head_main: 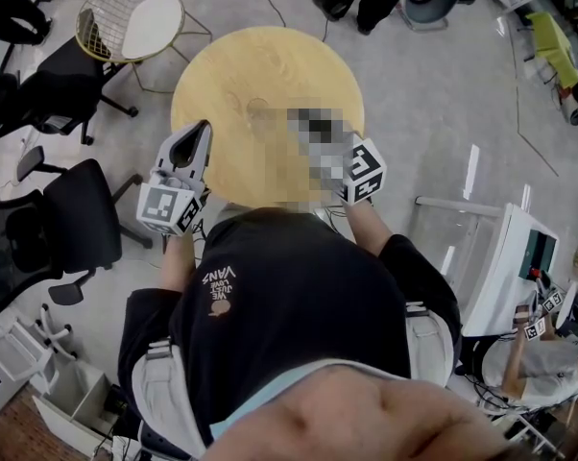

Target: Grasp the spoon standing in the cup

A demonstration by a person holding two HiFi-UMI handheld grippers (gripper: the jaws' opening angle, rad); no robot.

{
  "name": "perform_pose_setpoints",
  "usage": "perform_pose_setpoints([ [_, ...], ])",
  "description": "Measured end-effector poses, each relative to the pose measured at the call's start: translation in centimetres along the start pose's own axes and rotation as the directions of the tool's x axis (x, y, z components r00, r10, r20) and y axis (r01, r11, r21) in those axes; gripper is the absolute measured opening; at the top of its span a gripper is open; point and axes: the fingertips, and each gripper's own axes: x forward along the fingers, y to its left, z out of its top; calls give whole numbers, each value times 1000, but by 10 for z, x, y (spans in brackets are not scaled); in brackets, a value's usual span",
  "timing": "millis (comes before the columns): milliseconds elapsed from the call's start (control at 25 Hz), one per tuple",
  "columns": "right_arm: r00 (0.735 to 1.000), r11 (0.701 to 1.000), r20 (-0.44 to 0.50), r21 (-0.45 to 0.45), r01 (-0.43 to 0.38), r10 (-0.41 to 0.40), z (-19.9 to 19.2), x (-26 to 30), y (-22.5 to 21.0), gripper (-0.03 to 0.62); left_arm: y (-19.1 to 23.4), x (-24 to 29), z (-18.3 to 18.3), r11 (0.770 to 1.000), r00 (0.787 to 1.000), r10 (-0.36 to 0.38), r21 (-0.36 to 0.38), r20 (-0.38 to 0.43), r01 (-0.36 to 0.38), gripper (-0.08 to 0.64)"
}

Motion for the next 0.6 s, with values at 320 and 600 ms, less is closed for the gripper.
perform_pose_setpoints([
  [320, 1000, 1000, -1, 16, 17, -17, -6, -6, -8, 2, -4, 9, -5, 1000, 1000, -11, -9, -5, 11, 8],
  [600, 999, 999, -11, 28, 41, -40, -12, -17, -12, 2, -11, 15, -8, 999, 1000, -28, -17, -9, 28, 8],
])
